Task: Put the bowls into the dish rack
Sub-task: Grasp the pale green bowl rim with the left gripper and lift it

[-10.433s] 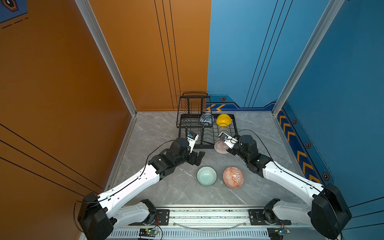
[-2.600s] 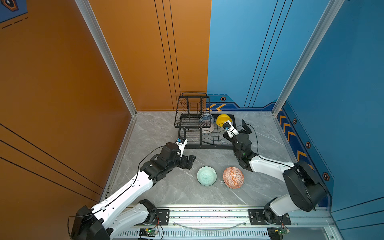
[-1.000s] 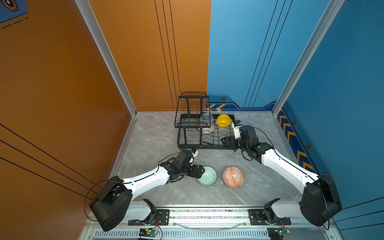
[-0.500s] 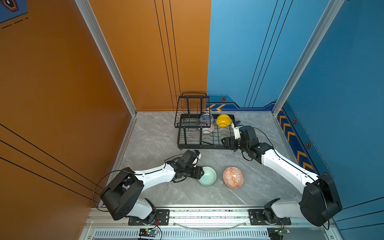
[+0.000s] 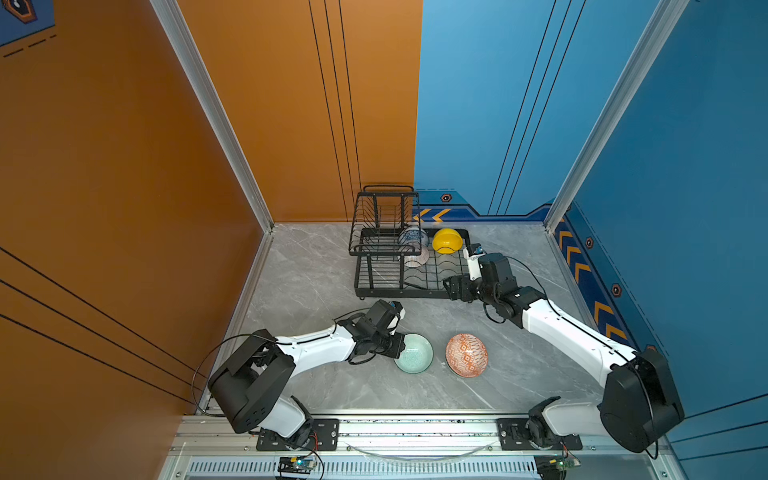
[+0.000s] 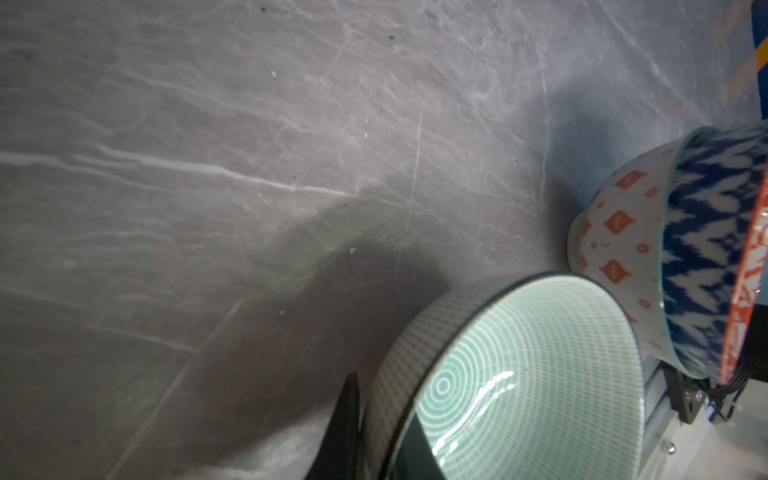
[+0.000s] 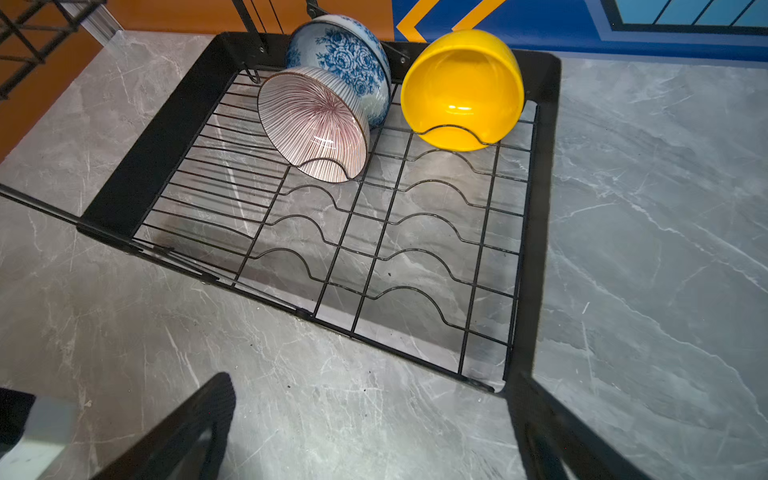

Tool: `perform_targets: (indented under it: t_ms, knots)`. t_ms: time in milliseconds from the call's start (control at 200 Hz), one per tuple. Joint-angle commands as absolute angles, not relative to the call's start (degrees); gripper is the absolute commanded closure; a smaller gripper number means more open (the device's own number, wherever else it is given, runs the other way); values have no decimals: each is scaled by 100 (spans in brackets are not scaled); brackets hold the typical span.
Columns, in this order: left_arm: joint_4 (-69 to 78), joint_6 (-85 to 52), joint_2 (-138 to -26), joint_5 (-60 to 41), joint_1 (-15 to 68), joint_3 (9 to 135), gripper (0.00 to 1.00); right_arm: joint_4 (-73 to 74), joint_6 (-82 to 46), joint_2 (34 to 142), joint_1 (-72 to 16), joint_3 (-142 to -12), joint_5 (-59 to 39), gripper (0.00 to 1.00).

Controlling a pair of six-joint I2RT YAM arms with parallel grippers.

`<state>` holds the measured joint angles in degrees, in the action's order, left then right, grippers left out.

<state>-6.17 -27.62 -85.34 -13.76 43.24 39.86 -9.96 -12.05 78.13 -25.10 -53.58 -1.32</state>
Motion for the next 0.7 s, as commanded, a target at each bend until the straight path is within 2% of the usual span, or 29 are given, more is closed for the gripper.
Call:
perform_targets:
  t_ms: [0,295,566,691]
  knots:
    - [-870,-2667,-8439,-1333,4377,4204,100,-1030,-1178,7756,-2479,-5258,-56,0]
    - [-1528,-2427,-7759,-729,4333,4434,100,-1083,-1122,7522,-2444,-5166,-151,0]
    - [-1491,-2167,-7238,662,4442,5044,100,-1621,-924,7289,-2366,-5417,-817,0]
    - [-1374,-1956,-7116,1366,4558,5291,100,-2194,-781,7079,-2331,-5729,-1463,0]
